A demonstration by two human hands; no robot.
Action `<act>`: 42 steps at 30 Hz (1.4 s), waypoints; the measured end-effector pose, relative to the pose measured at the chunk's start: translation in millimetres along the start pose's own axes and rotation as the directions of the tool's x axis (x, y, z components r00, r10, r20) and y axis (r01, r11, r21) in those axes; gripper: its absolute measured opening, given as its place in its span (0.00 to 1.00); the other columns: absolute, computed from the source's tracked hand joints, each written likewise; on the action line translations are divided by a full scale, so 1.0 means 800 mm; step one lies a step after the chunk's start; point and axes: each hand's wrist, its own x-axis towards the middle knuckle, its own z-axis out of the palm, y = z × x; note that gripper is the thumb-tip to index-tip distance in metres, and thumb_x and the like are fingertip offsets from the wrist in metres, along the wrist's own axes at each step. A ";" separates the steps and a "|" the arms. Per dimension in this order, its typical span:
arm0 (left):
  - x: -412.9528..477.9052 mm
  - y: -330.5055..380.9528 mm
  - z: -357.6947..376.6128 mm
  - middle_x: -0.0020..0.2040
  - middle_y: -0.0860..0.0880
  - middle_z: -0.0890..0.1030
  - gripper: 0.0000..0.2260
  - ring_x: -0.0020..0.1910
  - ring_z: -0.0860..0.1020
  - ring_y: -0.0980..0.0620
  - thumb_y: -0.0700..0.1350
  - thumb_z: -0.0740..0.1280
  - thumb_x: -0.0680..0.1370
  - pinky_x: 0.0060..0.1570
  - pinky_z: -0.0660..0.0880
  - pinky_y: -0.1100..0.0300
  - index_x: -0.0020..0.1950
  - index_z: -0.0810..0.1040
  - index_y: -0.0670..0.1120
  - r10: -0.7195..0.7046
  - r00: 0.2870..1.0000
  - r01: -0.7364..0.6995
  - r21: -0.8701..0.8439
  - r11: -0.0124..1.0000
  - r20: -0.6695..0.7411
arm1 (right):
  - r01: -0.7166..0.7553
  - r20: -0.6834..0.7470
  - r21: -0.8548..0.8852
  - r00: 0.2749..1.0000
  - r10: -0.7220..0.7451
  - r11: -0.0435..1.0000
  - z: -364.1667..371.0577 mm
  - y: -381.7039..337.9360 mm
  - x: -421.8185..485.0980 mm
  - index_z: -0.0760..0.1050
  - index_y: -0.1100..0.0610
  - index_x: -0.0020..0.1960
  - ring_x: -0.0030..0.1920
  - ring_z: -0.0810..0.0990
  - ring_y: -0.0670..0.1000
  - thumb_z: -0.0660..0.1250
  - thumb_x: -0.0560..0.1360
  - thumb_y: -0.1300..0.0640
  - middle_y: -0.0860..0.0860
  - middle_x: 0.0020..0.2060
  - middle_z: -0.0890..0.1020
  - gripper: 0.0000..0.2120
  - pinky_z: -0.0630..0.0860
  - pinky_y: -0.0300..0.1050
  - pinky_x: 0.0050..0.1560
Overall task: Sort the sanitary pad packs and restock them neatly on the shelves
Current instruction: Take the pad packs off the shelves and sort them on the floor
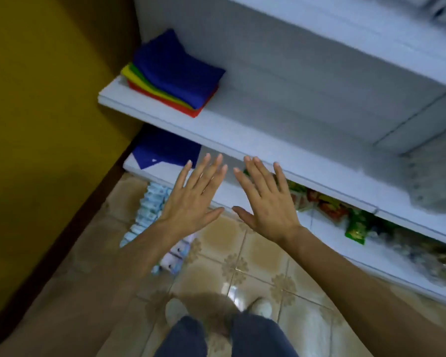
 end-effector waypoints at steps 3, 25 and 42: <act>0.072 0.037 -0.037 0.78 0.43 0.51 0.41 0.78 0.51 0.44 0.62 0.60 0.75 0.73 0.56 0.43 0.78 0.45 0.43 0.123 0.989 -0.121 0.029 0.992 -0.087 | -0.113 -0.085 -0.082 0.991 0.106 0.990 -0.044 0.049 -0.016 0.58 0.57 0.76 0.76 0.57 0.58 0.69 0.73 0.42 0.59 0.75 0.61 0.39 0.54 0.63 0.73; 0.361 0.398 -0.207 0.77 0.43 0.58 0.37 0.77 0.56 0.46 0.56 0.63 0.73 0.72 0.59 0.45 0.77 0.54 0.42 0.291 0.841 -0.345 -0.038 0.938 -0.457 | -0.540 -0.507 -0.087 0.748 0.429 0.837 -0.319 0.381 -0.206 0.59 0.56 0.74 0.74 0.60 0.56 0.62 0.74 0.43 0.57 0.74 0.62 0.33 0.54 0.60 0.74; 0.609 0.435 -0.044 0.79 0.48 0.52 0.35 0.78 0.50 0.48 0.57 0.64 0.76 0.74 0.50 0.48 0.78 0.55 0.46 0.299 0.932 -0.329 -0.135 0.935 -0.205 | -0.628 -0.325 -0.003 0.737 0.593 0.778 -0.215 0.573 -0.196 0.61 0.54 0.73 0.73 0.61 0.54 0.62 0.74 0.44 0.54 0.73 0.64 0.30 0.56 0.56 0.73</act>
